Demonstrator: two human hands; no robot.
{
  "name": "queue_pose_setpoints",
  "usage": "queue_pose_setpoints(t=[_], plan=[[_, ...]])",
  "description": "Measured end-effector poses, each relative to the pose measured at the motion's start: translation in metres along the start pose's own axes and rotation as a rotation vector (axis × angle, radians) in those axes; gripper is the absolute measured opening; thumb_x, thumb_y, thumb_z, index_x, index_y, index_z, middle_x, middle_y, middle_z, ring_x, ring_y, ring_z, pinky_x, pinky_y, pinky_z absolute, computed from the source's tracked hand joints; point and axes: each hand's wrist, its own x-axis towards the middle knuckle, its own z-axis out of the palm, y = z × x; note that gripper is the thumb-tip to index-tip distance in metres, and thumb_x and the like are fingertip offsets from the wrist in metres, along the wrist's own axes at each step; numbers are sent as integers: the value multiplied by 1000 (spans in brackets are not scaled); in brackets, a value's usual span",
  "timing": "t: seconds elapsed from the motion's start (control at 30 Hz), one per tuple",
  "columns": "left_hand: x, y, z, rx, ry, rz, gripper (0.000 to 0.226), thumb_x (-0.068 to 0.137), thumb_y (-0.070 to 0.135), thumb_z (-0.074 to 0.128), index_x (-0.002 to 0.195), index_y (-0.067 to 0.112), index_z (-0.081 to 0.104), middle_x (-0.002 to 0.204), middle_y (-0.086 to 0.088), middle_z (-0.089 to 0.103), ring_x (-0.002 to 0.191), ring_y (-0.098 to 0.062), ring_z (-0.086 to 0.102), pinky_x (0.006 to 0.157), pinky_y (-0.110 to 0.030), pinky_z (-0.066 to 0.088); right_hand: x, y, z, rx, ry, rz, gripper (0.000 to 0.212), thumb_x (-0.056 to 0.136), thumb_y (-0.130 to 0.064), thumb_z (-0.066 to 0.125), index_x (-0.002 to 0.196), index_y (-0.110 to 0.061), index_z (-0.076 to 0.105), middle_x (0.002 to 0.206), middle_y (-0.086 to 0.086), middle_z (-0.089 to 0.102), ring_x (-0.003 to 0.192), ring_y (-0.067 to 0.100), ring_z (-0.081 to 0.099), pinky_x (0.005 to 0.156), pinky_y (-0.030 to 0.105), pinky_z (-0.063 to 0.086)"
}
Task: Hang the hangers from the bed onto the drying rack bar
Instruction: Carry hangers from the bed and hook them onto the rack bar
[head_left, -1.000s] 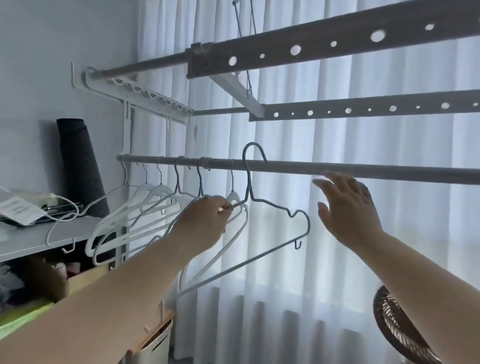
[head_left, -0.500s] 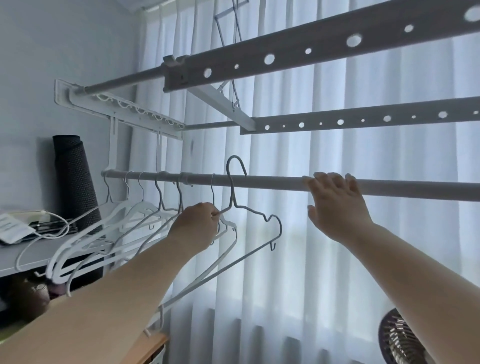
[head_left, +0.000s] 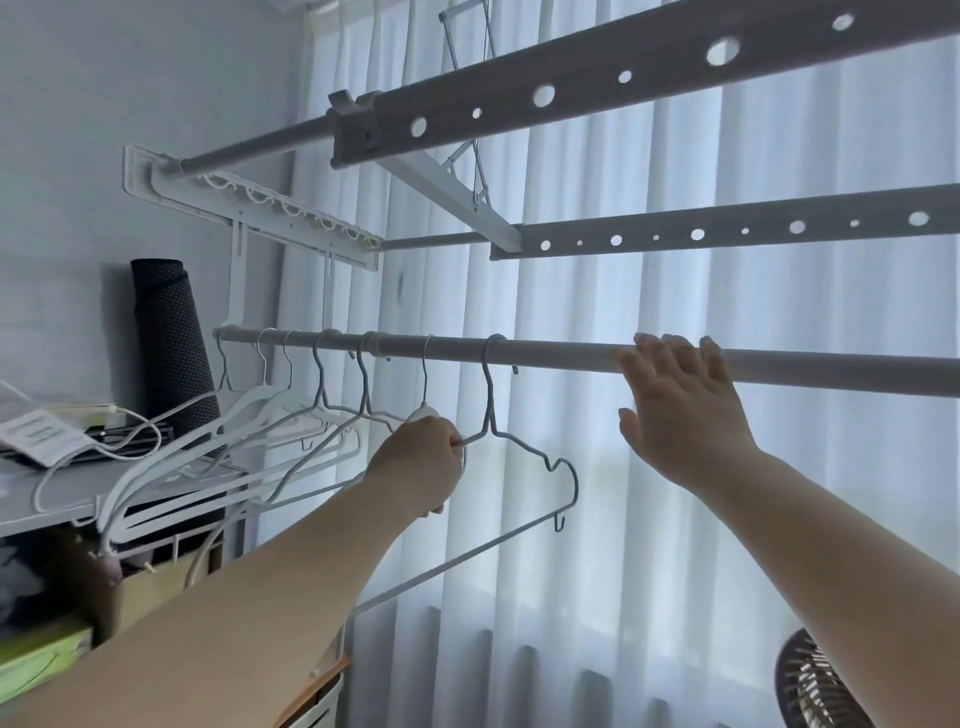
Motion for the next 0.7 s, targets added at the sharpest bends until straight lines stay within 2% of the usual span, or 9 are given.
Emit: queue_pose_setpoints(t=[0.07, 0.13, 0.23, 0.3, 0.47, 0.57, 0.63, 0.7], plan=[[-1, 2, 0, -5, 6, -15, 27, 96, 16, 35, 102, 6, 59, 88, -2, 50, 41, -13, 50, 37, -18, 40, -1, 0, 0, -14, -14, 2, 55, 92, -24, 44, 141, -13, 22, 152, 7, 18, 141, 26, 13, 116, 42, 0], [-2, 3, 0, 9, 10, -19, 27, 96, 15, 35, 104, 5, 59, 86, 0, 50, 48, -17, 56, 44, -20, 43, -2, 0, -1, -21, -18, 3, 55, 93, -25, 42, 142, -15, 19, 153, 5, 15, 142, 25, 10, 116, 41, -2], [-3, 5, -1, 51, 25, -28, 25, 95, 14, 37, 108, 5, 56, 98, -9, 62, 86, -30, 65, 71, -27, 50, -3, -1, -2, -19, -9, 5, 55, 93, -27, 42, 142, -16, 19, 153, 5, 15, 142, 25, 9, 116, 42, -2], [-3, 4, 0, 66, 43, -41, 23, 94, 12, 37, 106, 5, 55, 99, -14, 66, 92, -33, 64, 79, -34, 52, -5, 0, -3, -9, -4, 5, 55, 93, -27, 42, 142, -15, 20, 153, 6, 15, 142, 26, 10, 116, 42, -2], [-5, 6, 0, 89, 59, -87, 24, 91, 2, 34, 102, 6, 55, 97, -16, 67, 91, -34, 65, 77, -35, 52, -6, 4, -3, 1, -17, -15, 55, 93, -27, 42, 142, -15, 21, 153, 6, 15, 142, 26, 10, 116, 42, -2], [-10, 8, -1, 0, 17, -106, 15, 93, 10, 37, 93, 11, 53, 82, -11, 65, 84, -33, 68, 71, -34, 54, -7, 6, 1, 75, 32, -34, 53, 91, -23, 46, 140, -13, 28, 152, 7, 20, 142, 25, 13, 117, 40, -1], [-15, 9, -1, -24, 15, -108, 12, 92, 25, 45, 84, 17, 49, 83, -8, 63, 85, -31, 67, 73, -33, 54, -9, 3, 7, 197, 143, -47, 47, 85, -13, 56, 130, -6, 45, 143, 14, 38, 135, 32, 29, 115, 43, 11], [-23, 7, -2, -20, 37, -129, 21, 91, 38, 49, 94, 18, 54, 102, -9, 63, 97, -27, 60, 77, -27, 45, -10, -4, 16, 291, 261, -91, 40, 75, -5, 64, 114, -1, 58, 125, 19, 55, 119, 41, 47, 105, 49, 31]])
